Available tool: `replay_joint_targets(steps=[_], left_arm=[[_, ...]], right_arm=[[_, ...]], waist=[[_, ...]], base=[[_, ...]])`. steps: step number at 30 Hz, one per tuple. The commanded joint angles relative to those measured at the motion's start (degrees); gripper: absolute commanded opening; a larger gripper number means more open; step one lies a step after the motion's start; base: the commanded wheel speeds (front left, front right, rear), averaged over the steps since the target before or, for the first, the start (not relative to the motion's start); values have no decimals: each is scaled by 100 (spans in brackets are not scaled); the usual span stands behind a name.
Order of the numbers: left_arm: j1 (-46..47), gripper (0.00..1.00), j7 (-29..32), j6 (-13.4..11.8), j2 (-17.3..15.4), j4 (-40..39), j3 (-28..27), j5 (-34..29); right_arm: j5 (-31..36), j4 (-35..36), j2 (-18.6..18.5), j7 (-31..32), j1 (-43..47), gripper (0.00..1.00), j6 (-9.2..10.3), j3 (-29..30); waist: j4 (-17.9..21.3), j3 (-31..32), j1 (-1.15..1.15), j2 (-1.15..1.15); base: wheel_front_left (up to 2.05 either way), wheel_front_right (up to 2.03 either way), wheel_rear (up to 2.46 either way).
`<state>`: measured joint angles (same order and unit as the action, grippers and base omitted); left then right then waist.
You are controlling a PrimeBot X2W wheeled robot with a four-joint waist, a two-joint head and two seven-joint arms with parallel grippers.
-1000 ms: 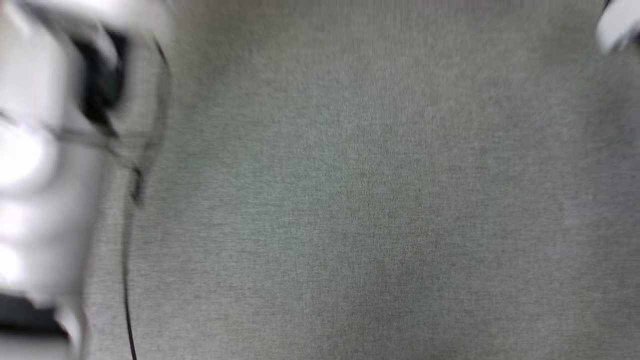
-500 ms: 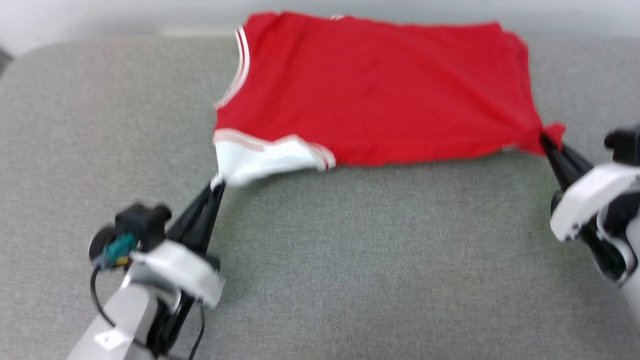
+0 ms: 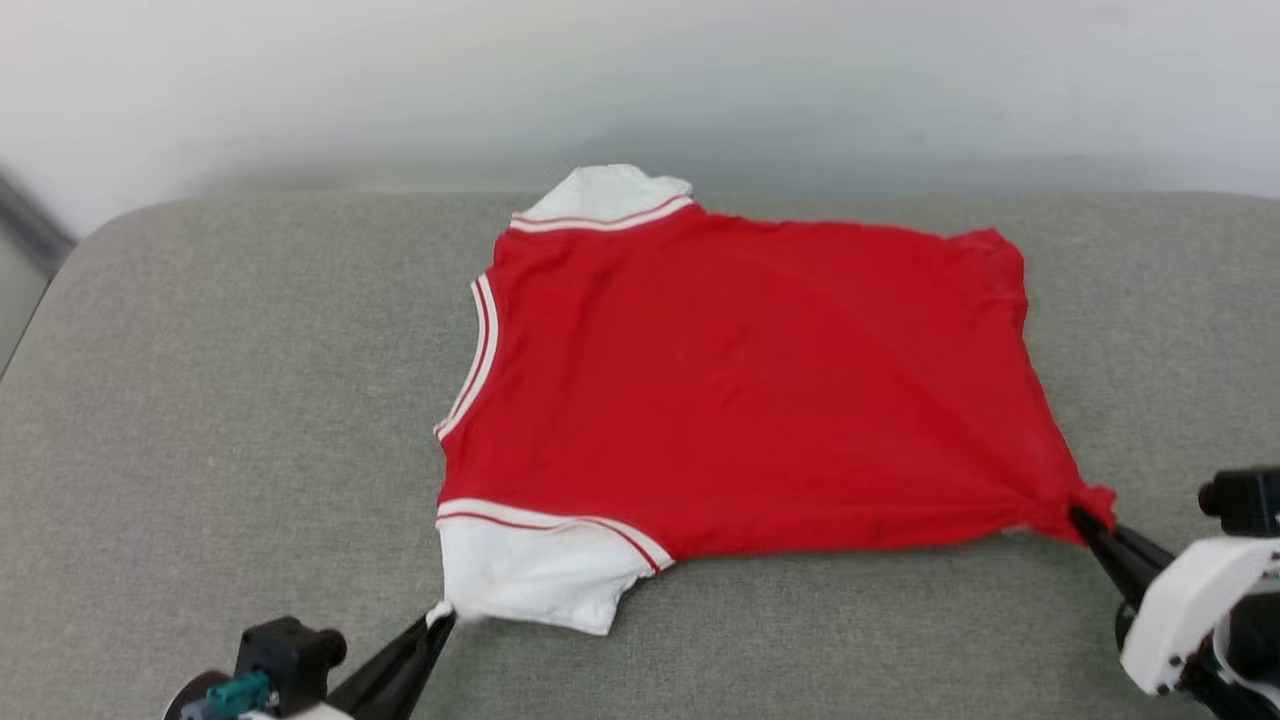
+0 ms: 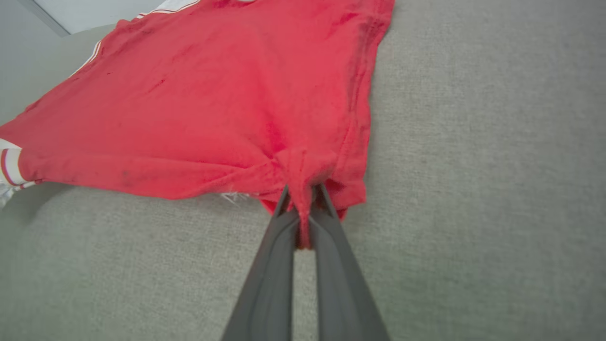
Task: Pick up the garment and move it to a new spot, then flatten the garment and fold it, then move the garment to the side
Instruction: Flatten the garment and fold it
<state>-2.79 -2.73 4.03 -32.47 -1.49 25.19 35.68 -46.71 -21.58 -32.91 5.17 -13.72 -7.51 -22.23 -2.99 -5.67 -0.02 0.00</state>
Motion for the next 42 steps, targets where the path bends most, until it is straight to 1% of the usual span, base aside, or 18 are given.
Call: replay_joint_targets(steps=[1,5,9,14,18,23,28,31,32,37,42], left_arm=[[-161,0,41,-48,-93,-158,-12,20],[-662,0,266,-137,-263,-609,16,209],[-1108,0,577,-138,-483,-986,76,427],[-1412,0,843,-153,-691,-1304,60,683],[-1446,0,918,-117,-761,-1432,74,770],[-1195,0,746,-141,-732,-1503,-56,668],[-834,0,321,-196,-662,-1537,-311,459],[-641,0,198,-184,-642,-1518,-383,363],[-418,0,115,-160,-618,-1483,-435,292],[134,0,68,-191,-458,-1258,-400,109],[723,0,30,-196,-254,-810,-347,-28]], right_arm=[[-50,119,-97,74,185,0,4,63],[-163,477,-331,326,713,0,4,271],[-219,846,-555,582,1178,0,4,517],[-388,1310,-606,996,1683,0,4,869],[-359,1745,-600,1308,1975,0,4,1043],[-235,2043,-461,1456,2049,0,3,1294],[-388,2251,-220,1568,1790,0,3,1516],[-383,2290,-193,1613,1690,0,3,1588],[-312,2312,-193,1643,1572,0,3,1642],[-204,2200,-89,1750,1151,0,3,1723],[-33,2004,-23,1874,694,0,3,1632]], waist=[[56,75,2,0],[122,162,2,0],[171,184,2,0],[205,94,2,0],[222,-4,2,0],[221,-103,2,0],[234,-284,2,0],[218,-386,2,0],[211,-499,2,0],[236,-773,2,0],[234,-1038,2,0]], base=[[0,0,0],[0,0,0],[0,0,0],[0,0,0],[0,0,0],[0,0,0],[0,0,0],[0,0,0],[0,0,0],[0,0,0],[0,0,0]])
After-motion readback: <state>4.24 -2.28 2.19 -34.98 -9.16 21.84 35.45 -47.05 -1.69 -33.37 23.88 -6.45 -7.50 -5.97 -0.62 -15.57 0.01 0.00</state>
